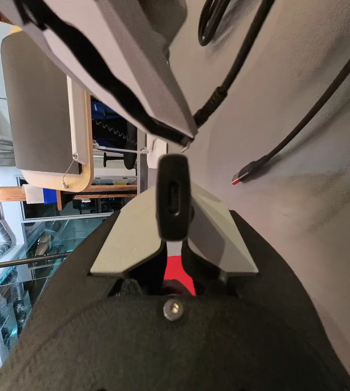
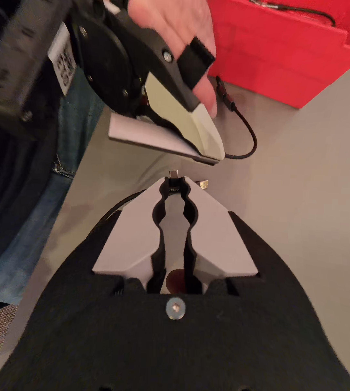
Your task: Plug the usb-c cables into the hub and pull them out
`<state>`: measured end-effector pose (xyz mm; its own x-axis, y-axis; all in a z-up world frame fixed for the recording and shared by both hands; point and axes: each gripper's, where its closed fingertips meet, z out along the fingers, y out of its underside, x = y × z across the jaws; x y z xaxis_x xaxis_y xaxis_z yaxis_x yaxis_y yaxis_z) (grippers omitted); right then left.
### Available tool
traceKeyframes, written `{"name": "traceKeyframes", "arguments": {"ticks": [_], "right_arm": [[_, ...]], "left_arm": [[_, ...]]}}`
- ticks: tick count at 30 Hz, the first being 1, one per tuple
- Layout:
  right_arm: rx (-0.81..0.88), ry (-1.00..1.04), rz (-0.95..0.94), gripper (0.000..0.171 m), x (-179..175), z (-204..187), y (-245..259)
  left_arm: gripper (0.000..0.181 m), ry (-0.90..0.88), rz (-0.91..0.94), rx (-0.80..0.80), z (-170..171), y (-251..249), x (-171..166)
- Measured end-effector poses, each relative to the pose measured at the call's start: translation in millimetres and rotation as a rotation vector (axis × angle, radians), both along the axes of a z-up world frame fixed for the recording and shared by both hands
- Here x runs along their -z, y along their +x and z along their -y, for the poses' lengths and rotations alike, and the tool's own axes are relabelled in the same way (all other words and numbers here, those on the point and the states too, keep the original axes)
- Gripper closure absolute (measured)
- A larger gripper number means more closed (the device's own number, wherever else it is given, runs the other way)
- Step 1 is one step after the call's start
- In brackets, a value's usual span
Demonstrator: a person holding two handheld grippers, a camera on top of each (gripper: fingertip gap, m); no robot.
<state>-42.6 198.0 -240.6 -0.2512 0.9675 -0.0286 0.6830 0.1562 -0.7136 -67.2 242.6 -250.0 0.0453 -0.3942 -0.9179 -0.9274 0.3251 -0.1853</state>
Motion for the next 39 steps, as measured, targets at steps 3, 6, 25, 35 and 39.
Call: {"name": "traceKeyframes", "arguments": {"ticks": [3,6,25,35,39], "right_arm": [[0.008,-0.019,0.008,0.163,-10.0,4.5,-3.3],[0.027,-0.049,0.019,0.163,-14.3,9.7,-8.0],[0.103,-0.131,0.159,0.163,-9.2,15.6,-5.3],[0.126,-0.176,0.200,0.163,-3.9,17.2,-4.1],[0.142,-0.190,0.191,0.163,-1.1,16.5,-3.5]], "left_arm": [[0.172,0.025,-0.002,-0.008,-1.8,-0.5,-2.6],[0.171,0.055,0.005,-0.009,-2.3,-0.4,-7.4],[0.170,0.136,-0.095,-0.017,-1.3,2.1,-7.0],[0.170,0.155,-0.122,-0.025,-1.4,1.6,-6.6],[0.170,0.142,-0.121,-0.022,-0.9,2.8,-1.9]]}}
